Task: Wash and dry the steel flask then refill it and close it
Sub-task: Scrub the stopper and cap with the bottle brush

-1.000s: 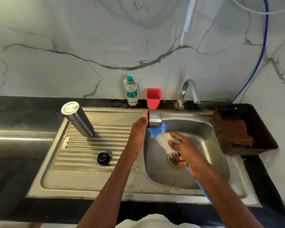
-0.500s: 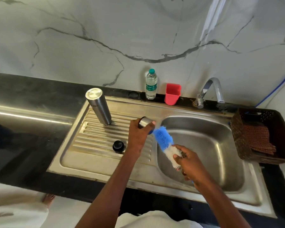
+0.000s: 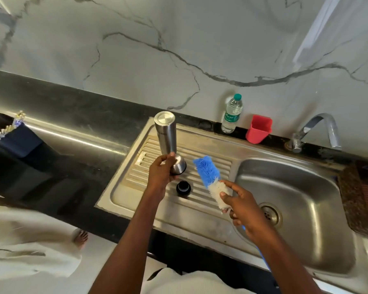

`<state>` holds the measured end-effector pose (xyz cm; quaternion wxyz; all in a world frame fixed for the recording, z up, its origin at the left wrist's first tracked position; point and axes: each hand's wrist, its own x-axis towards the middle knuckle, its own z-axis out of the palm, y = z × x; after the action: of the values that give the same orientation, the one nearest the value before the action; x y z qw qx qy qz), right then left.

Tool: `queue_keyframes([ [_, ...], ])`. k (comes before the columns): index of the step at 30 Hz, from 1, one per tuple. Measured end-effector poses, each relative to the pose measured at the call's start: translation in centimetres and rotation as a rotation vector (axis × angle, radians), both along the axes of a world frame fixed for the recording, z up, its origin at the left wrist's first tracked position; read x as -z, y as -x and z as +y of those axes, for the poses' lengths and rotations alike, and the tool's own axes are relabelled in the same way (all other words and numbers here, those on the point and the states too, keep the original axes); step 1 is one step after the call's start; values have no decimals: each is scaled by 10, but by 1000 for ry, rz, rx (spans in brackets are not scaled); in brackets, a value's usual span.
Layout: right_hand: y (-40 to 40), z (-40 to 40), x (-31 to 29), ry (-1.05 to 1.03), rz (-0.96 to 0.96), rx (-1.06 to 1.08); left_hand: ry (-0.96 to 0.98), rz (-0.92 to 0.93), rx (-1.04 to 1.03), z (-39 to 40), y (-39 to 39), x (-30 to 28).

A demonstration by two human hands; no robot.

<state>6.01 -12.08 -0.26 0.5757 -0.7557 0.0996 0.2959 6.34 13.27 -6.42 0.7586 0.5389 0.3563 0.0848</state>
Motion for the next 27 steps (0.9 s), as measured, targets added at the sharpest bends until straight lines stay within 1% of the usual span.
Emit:
queue_keyframes([
  [2,-1,9,2,-27,22,22,9,26,70,7,-2,7],
  [5,-3,17,9,-52,36,66,-80,66,128,11,-7,20],
  [7,-2,21,14,-57,42,96,-135,58,146,11,-12,30],
  [9,0,24,18,-56,39,123,-271,48,179,11,-19,40],
  [12,2,27,22,-28,28,138,-540,87,285,7,-33,48],
  [14,3,27,26,16,11,139,-625,110,342,3,-42,55],
  [18,0,23,31,97,-48,130,-718,136,434,-1,-55,65],
  [21,-3,19,35,116,-72,140,-783,140,448,-2,-57,74],
  [25,-5,14,40,125,-99,120,-791,155,423,-4,-53,72],
  [27,-5,10,43,135,-117,96,-784,138,322,-5,-41,64],
])
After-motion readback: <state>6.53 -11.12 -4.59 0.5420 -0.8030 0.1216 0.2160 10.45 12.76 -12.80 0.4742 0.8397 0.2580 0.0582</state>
